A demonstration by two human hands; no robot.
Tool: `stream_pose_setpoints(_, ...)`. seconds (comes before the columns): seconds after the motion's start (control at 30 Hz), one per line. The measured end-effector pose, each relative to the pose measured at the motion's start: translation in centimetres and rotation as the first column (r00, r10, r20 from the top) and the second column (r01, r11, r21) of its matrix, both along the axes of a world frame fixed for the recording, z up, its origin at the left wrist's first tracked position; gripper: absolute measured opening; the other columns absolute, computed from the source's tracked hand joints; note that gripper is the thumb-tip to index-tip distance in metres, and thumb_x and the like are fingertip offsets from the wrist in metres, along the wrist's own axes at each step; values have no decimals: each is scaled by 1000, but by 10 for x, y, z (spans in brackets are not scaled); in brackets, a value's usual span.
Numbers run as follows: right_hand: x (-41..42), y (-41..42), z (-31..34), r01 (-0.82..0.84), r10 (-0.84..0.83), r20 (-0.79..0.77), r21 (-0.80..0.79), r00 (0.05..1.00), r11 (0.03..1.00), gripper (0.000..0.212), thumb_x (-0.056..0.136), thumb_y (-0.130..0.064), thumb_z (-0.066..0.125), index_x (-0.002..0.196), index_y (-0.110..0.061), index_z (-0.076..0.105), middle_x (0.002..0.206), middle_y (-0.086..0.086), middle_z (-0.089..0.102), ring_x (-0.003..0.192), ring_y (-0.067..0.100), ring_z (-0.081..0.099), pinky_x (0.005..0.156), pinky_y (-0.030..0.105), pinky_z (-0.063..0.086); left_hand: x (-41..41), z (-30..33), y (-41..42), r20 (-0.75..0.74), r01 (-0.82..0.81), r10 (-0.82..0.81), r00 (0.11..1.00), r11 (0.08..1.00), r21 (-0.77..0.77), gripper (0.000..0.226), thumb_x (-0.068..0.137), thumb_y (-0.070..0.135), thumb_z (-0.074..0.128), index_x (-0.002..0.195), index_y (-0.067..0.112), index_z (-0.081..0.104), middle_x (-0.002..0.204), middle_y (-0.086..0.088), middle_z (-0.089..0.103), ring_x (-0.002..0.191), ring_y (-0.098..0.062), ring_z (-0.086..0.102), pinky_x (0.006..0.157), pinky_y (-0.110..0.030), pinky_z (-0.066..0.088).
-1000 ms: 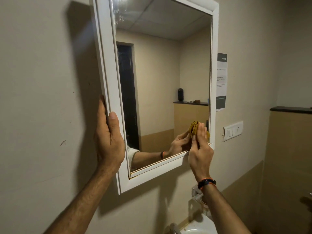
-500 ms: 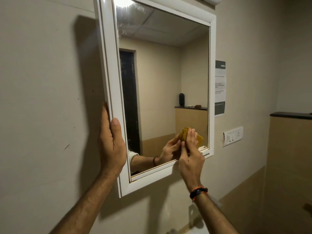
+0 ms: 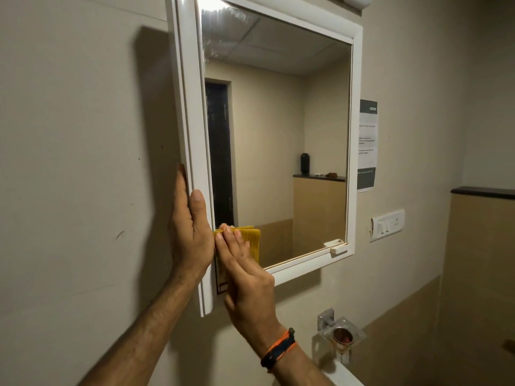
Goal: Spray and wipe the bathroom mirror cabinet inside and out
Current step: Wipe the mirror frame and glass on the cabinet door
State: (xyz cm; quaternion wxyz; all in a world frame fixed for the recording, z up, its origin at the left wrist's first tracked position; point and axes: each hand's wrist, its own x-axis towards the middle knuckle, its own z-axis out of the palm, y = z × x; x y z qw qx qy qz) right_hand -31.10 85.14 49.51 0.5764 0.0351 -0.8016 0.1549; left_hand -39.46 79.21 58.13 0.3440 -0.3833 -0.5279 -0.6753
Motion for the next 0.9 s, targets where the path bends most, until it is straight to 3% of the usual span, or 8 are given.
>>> stream_pose_setpoints(0.2,7,7,-3,31,-35,30,128,999,991,71,82,15,59,146,-13,43,156,1,34,147,14,26,117,35,30,3,3,-2,19,20,-20,1000,1000,-8,52,103,32,31,151,13,29,153,11,32,142,2,28,113,-14,25)
stream_pose_setpoints(0.47,22,18,-53,72,-155,241,321,958,944,94,71,11,74,150,-21,34,158,-6,27,149,9,14,118,28,17,7,1,-8,42,39,-36,998,997,-71,51,105,28,32,153,16,25,154,12,30,139,4,29,102,1,25)
stream_pose_setpoints(0.63,23,12,-59,75,-141,217,285,966,956,88,73,14,67,149,-20,38,157,-4,30,148,11,19,116,33,28,10,-19,-18,88,77,-64,994,985,-153,52,105,30,34,155,21,22,158,10,29,141,-1,29,101,1,26)
stream_pose_setpoints(0.7,25,14,-58,68,-127,206,275,970,959,88,74,17,62,149,-21,38,158,-5,29,148,9,20,117,32,30,12,-38,-23,114,94,-72,991,976,-196,55,103,34,37,154,25,20,158,12,28,141,1,28,104,-5,28)
stream_pose_setpoints(0.83,28,28,-54,76,-120,164,250,979,965,84,74,19,62,144,-24,46,154,-9,36,146,7,26,118,28,26,10,-70,-34,178,176,-132,975,949,-260,60,100,32,45,154,28,20,158,13,27,142,-4,30,116,-36,33)
stream_pose_setpoints(0.9,32,41,-52,101,-134,144,219,980,971,85,73,22,61,143,-24,48,153,-9,39,144,7,29,118,28,27,8,-78,-37,180,193,-146,973,941,-278,60,101,28,47,154,29,20,158,13,28,143,-6,31,116,-43,33)
